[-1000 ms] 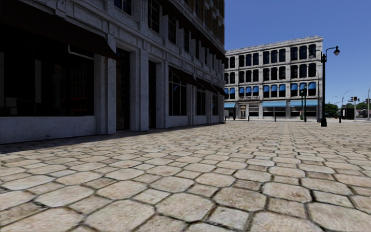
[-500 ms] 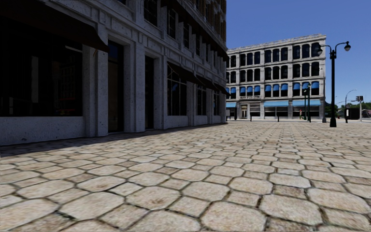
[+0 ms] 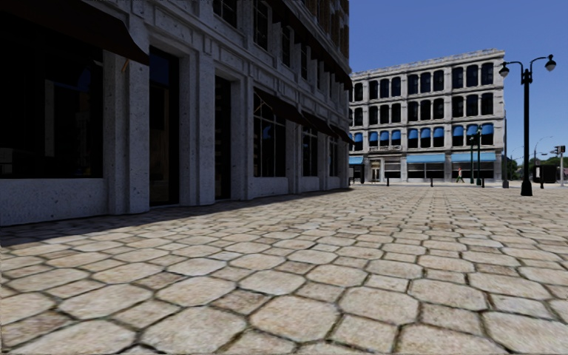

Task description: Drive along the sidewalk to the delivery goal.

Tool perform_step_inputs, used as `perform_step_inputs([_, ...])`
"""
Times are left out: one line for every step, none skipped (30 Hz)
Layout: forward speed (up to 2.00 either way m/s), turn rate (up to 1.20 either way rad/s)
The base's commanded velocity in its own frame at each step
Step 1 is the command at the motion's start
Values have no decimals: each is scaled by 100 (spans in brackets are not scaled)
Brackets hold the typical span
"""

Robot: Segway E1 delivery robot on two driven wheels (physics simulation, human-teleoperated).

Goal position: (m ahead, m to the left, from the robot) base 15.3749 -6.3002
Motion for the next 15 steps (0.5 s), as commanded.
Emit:
perform_step_inputs([175, 0])
perform_step_inputs([175, 0])
perform_step_inputs([175, 0])
perform_step_inputs([175, 0])
perform_step_inputs([175, 0])
perform_step_inputs([175, 0])
perform_step_inputs([175, 0])
perform_step_inputs([175, 0])
perform_step_inputs([175, 0])
perform_step_inputs([175, 0])
perform_step_inputs([175, -1])
perform_step_inputs([175, -6])
perform_step_inputs([175, -12])
perform_step_inputs([175, -15])
perform_step_inputs([175, -18])
